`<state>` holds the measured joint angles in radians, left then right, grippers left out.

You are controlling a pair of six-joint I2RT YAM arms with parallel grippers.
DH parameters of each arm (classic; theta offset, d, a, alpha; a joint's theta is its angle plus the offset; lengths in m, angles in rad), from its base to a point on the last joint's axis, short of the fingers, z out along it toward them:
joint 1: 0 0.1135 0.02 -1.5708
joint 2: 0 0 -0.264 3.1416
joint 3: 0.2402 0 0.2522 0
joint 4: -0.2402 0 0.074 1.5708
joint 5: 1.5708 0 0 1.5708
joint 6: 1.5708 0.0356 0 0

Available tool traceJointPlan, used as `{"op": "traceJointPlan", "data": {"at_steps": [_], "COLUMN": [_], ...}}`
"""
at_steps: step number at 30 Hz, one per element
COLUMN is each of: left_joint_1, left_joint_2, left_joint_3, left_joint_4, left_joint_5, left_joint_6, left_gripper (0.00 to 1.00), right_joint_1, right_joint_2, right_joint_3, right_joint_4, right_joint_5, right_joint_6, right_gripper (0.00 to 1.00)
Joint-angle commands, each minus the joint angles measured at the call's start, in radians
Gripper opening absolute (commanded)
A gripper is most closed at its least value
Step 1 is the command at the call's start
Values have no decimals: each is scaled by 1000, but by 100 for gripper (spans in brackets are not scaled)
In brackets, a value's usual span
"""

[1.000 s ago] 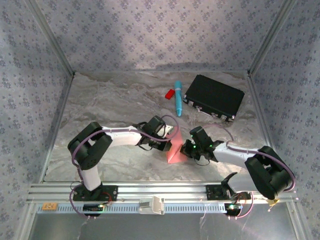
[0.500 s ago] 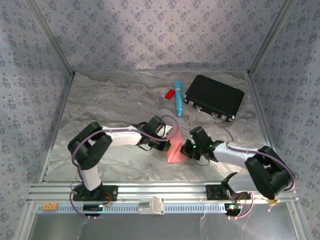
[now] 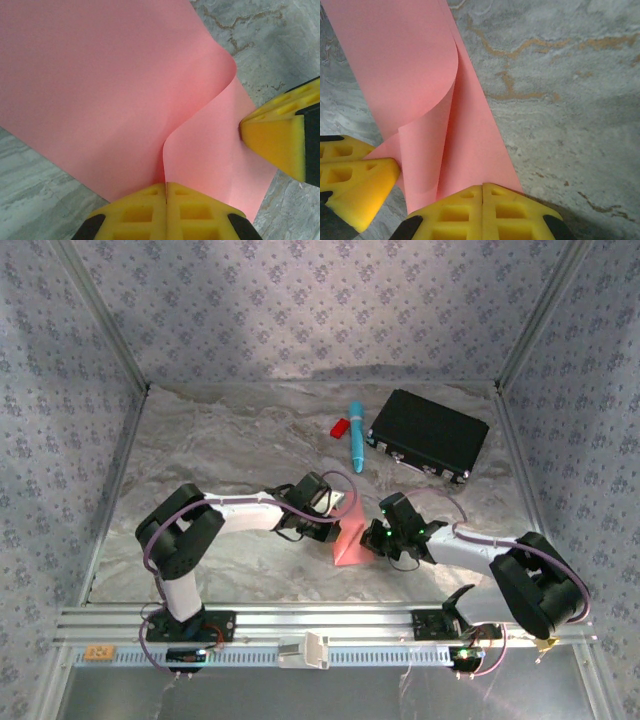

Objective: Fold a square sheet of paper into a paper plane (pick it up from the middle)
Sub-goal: Fold the triangle a second time at the center of the table.

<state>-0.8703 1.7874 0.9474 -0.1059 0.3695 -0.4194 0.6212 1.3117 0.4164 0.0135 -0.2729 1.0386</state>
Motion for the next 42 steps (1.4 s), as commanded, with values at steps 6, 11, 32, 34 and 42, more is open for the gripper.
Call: {"op": "traceJointPlan", "data": {"at_steps": [6, 11, 32, 34, 42], "left_joint_1": [1, 1, 1, 1, 2], "left_joint_2": [-12, -13, 20, 21, 33], "left_joint_3": [9, 5, 10, 10, 8], "left_joint_4": [-29, -26, -28, -27, -23], "left_joint_5": [-18, -23, -13, -15, -10], "left_joint_6": [23, 23, 30, 28, 28], "left_gripper": [0, 0, 0, 0, 0], "right_joint_1": [-3, -3, -4, -3, -5], "right_joint_2": [10, 9, 6, 4, -1], "right_joint_3": [1, 0, 2, 2, 4], "right_joint_4": [-93, -92, -95, -95, -96], "right_joint_5": [37, 37, 38, 38, 38], "right_joint_6": [-11, -9, -9, -9, -10], "right_gripper": [4, 4, 4, 4, 4]}}
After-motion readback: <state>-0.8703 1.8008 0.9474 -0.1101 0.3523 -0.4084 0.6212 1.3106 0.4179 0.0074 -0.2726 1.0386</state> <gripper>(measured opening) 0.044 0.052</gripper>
